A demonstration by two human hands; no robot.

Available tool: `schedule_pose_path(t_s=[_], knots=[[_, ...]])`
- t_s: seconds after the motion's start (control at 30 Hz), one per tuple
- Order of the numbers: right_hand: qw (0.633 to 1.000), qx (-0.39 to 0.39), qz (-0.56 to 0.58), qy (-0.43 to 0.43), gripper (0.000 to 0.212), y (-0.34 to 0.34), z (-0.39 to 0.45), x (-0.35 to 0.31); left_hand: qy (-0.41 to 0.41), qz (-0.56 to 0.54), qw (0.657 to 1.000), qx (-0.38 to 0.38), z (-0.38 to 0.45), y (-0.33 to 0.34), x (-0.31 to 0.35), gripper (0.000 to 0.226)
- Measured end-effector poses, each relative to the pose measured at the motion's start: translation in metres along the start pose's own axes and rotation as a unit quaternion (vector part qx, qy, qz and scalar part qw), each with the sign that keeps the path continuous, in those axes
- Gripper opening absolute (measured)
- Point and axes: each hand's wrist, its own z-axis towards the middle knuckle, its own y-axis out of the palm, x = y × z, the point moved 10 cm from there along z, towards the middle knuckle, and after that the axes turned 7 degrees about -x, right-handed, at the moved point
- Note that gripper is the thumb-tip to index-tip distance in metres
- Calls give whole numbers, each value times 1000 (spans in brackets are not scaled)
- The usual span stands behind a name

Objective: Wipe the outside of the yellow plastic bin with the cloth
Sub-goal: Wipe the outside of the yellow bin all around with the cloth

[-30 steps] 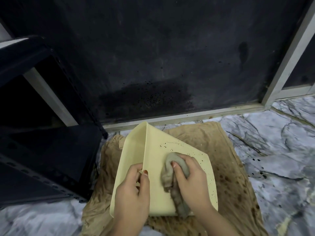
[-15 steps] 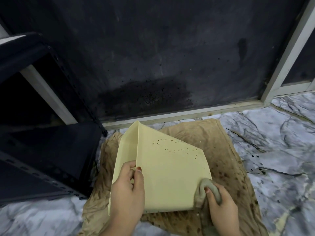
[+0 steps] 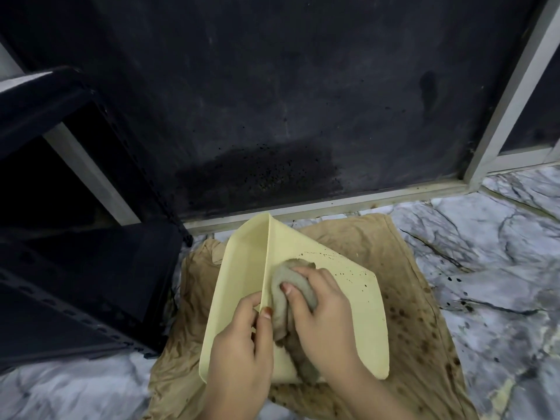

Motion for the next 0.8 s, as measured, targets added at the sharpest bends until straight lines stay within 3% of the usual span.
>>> schedule_pose_path(t_s=[0.27, 0.43, 0.6, 0.7, 0.8], knots=[[994, 25, -10, 102, 14, -16, 13, 63, -32, 2, 999, -7, 6, -5, -14, 30], [986, 15, -46, 160, 16, -25, -8, 110, -99, -14, 994, -41, 16, -6, -33, 18], [981, -1, -53, 184, 21, -33, -30, 137, -140, -37, 987, -70, 24, -10, -37, 27], [981, 10, -50, 190, 23, -37, -44, 143, -157, -42, 985, -53, 32, -18, -39, 14], [984, 29, -38, 174, 39, -37, -58, 138, -155, -27, 987, -12, 42, -26, -42, 30]])
